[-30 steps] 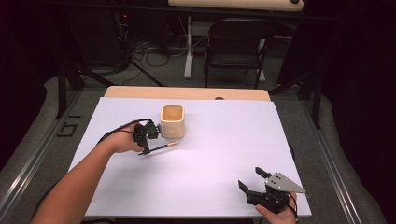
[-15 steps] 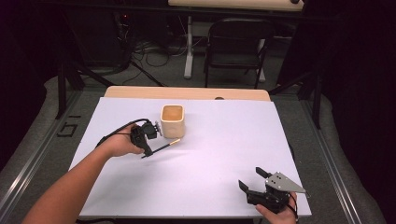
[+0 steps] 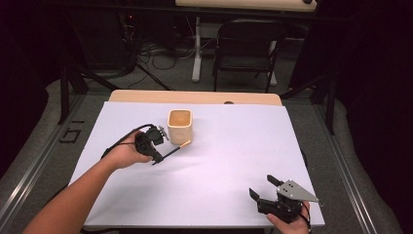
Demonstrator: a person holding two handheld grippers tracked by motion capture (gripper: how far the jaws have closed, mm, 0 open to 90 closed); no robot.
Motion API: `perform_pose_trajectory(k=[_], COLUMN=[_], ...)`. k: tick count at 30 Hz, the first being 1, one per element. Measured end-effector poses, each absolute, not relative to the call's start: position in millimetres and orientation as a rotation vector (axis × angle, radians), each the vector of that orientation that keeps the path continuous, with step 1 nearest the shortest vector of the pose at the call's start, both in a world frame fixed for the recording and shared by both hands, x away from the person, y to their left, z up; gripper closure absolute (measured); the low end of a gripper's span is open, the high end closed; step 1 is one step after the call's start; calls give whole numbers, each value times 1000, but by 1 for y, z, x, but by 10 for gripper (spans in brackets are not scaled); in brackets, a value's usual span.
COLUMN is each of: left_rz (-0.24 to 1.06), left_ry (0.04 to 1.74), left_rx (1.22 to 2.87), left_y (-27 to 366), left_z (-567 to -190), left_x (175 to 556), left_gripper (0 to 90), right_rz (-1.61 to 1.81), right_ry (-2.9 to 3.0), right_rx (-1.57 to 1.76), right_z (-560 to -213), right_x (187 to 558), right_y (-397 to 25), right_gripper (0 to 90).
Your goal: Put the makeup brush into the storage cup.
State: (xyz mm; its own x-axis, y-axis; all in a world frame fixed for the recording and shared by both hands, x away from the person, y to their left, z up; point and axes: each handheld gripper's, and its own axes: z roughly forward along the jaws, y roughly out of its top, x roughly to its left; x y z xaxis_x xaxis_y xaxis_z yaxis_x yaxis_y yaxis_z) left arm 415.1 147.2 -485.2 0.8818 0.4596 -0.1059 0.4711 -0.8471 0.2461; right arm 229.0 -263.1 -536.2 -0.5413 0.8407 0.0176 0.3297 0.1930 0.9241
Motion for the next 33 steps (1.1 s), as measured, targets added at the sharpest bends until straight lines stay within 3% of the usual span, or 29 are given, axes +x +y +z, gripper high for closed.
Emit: perform_pose_trajectory(k=[25,33], left_rz=[-124,-175], left_ry=[922,899], left_rx=[2463,2350], left_y=[162,158], left_z=[-491,-493], left_x=[399,386], left_gripper=[853,853], right_rz=[1285,1240], right_ry=[1988,2010], right_rx=[1147,1176], right_z=[-541,-540], right_x=[234,235], right_y=[-263,-261], right_gripper=[251,270])
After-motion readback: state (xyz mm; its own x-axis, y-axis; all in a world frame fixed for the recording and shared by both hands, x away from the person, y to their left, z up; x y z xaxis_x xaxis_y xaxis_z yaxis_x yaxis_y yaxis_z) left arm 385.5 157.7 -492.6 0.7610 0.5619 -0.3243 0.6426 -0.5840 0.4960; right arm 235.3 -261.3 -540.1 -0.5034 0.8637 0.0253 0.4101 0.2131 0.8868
